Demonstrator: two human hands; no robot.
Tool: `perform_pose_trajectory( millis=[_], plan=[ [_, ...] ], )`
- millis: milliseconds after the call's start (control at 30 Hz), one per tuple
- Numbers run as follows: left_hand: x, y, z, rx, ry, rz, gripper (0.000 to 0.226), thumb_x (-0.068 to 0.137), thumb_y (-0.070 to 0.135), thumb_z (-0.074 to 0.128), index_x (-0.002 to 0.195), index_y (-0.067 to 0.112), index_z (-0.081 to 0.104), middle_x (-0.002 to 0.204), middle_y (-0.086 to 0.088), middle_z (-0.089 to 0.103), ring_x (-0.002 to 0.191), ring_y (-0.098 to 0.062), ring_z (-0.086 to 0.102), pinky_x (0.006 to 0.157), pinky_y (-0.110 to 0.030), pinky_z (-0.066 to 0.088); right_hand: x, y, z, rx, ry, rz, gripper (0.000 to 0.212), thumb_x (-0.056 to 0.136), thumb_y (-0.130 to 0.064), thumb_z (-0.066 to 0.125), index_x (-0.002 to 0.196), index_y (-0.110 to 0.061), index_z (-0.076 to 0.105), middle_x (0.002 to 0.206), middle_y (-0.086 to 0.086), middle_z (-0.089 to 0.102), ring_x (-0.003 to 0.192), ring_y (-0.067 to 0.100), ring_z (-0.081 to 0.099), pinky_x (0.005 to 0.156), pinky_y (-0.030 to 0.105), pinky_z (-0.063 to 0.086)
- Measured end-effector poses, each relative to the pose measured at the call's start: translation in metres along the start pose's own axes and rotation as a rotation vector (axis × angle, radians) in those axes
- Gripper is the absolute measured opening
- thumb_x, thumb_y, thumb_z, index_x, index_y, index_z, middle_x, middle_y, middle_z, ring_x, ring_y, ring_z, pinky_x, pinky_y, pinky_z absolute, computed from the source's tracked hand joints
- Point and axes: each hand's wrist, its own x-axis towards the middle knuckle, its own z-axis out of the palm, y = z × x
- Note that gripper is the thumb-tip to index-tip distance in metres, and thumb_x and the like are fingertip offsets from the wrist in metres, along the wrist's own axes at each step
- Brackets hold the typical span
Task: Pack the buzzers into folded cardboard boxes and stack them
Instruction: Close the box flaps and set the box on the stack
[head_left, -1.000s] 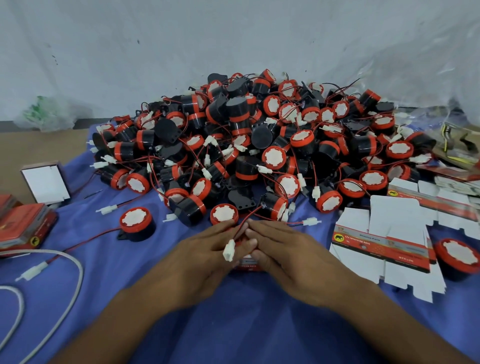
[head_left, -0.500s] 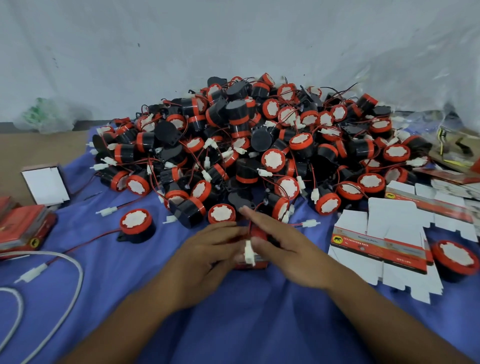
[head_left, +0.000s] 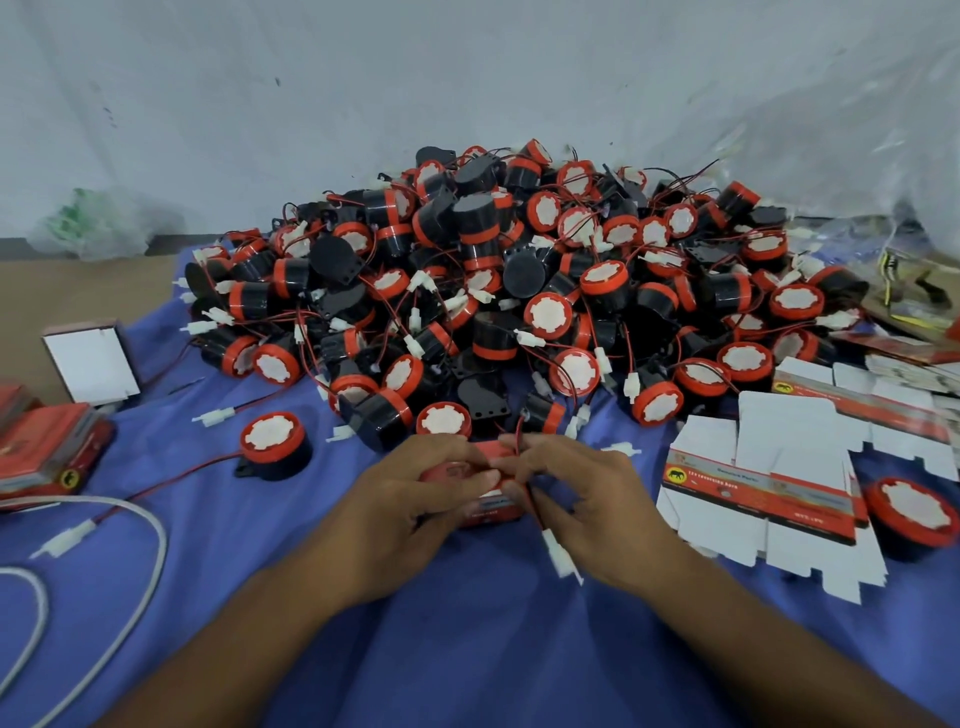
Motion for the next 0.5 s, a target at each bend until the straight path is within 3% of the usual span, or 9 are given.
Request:
perform_pose_trajectory(
  millis=[100,233,400,500],
  plan=[
    [0.001,0.0,-0.002,0.006,-0.028,-0.001,0.03,0.099,0.02,0.052,0.122,0.014,0.071,0.124,-0.005,0.063,0.116,-0.02,0.059,0.092,-0.032,0.051,-0.005,-0.002,0.001,-0.068,0.035,-0.004,0.015,0.089,-0.006,0.069,0.103,-0.01,0.074,0.093,0.003,0.076,0.074,0.018,0.071,0.06,0.039,0.057],
    [-0.002,-0.003,-0.002,-0.014,-0.012,-0.051,0.028,0.098,0.019,0.056,0.12,0.016,0.073,0.128,0.001,0.062,0.118,-0.01,0.059,0.09,-0.029,0.053,-0.005,-0.003,-0.002,-0.13,-0.004,-0.049,0.023,0.09,-0.006,0.066,0.112,-0.011,0.072,0.091,-0.003,0.075,0.07,0.007,0.064,0.061,0.011,0.048],
    [-0.006,-0.008,0.003,-0.133,0.084,-0.221,0.027,0.094,0.021,0.063,0.118,0.014,0.072,0.127,0.015,0.063,0.131,0.002,0.049,0.107,-0.026,0.045,-0.006,-0.013,0.003,-0.015,0.132,0.038,0.024,0.088,-0.019,0.068,0.102,-0.026,0.051,0.097,-0.006,0.069,0.091,0.008,0.067,0.069,0.013,0.053],
    [-0.005,-0.006,0.004,-0.175,0.046,-0.191,0.03,0.093,0.027,0.065,0.118,0.012,0.073,0.13,0.012,0.063,0.139,-0.001,0.04,0.113,-0.025,0.038,-0.006,-0.012,0.005,-0.086,0.158,-0.033,0.016,0.091,-0.024,0.059,0.091,-0.025,0.043,0.086,0.001,0.071,0.078,0.013,0.066,0.064,0.024,0.052]
  ],
)
